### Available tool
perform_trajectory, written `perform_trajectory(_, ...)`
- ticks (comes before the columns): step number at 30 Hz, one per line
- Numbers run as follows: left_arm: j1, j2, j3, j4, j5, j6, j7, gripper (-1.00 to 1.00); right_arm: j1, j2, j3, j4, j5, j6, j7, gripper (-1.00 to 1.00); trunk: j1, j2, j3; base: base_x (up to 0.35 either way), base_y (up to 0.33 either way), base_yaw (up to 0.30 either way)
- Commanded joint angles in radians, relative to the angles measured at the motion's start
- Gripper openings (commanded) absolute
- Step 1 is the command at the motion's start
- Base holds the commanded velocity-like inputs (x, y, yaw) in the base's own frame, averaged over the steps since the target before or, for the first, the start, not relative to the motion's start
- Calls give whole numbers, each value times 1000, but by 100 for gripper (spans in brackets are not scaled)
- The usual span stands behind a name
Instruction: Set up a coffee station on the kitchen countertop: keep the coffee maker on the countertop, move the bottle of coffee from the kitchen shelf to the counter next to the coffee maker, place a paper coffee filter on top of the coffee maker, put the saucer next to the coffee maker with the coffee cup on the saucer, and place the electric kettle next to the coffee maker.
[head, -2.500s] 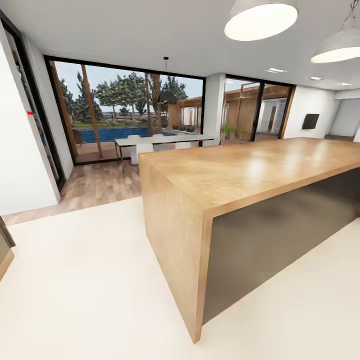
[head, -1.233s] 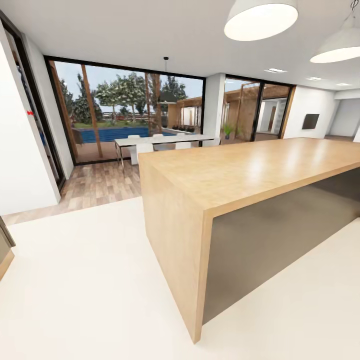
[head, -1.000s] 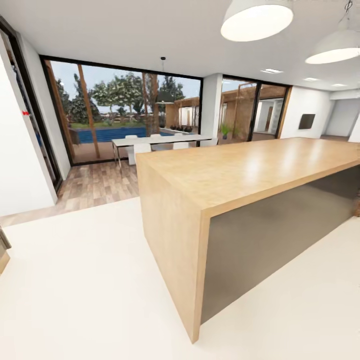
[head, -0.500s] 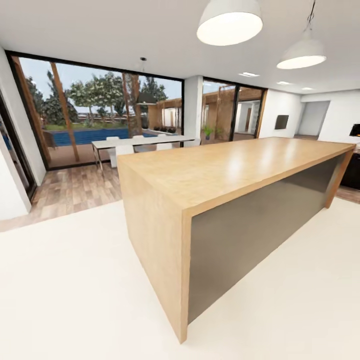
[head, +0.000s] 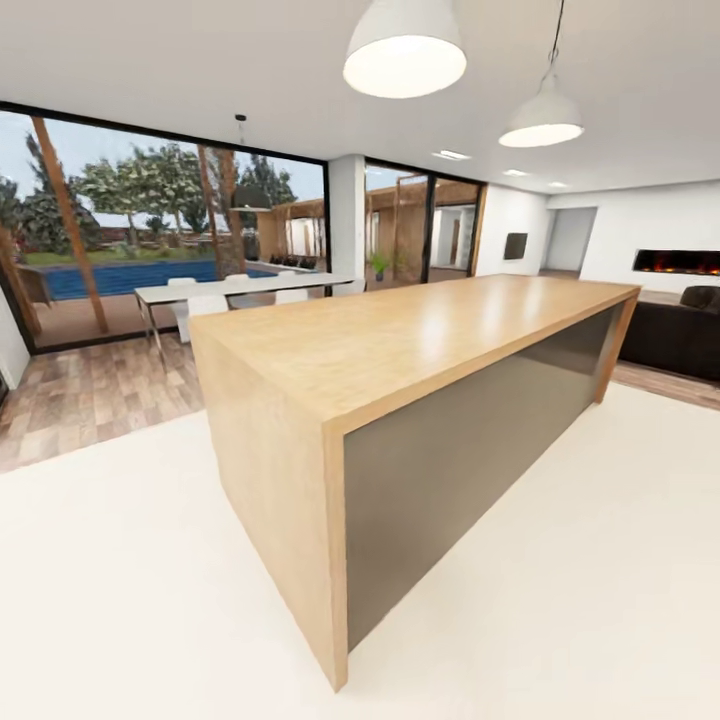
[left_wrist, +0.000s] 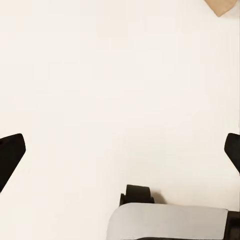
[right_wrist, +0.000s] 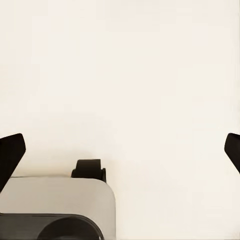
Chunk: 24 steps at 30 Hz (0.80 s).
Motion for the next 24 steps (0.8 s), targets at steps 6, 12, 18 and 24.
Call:
perform_trajectory(6, 0, 0, -1, 0, 6, -7, 0, 100, -1, -1, -2, 2, 0, -3, -1, 100, 0, 0, 2, 0, 0, -247)
perform_trajectory(12, 0, 0, -1, 0, 5, -9, 0, 100, -1, -1, -2, 1, 0, -3, -1, 100, 0, 0, 5, 0, 0, -247)
perform_trajectory(18, 0, 0, -1, 0, 6, -10, 0, 100, -1, -2, -3, 0, 0, -4, -2, 100, 0, 0, 7, 0, 0, -247)
perform_trajectory(24, 0, 0, -1, 0, 6, -10, 0, 100, -1, -3, -4, -1, 0, -5, -2, 100, 0, 0, 10, 0, 0, -247)
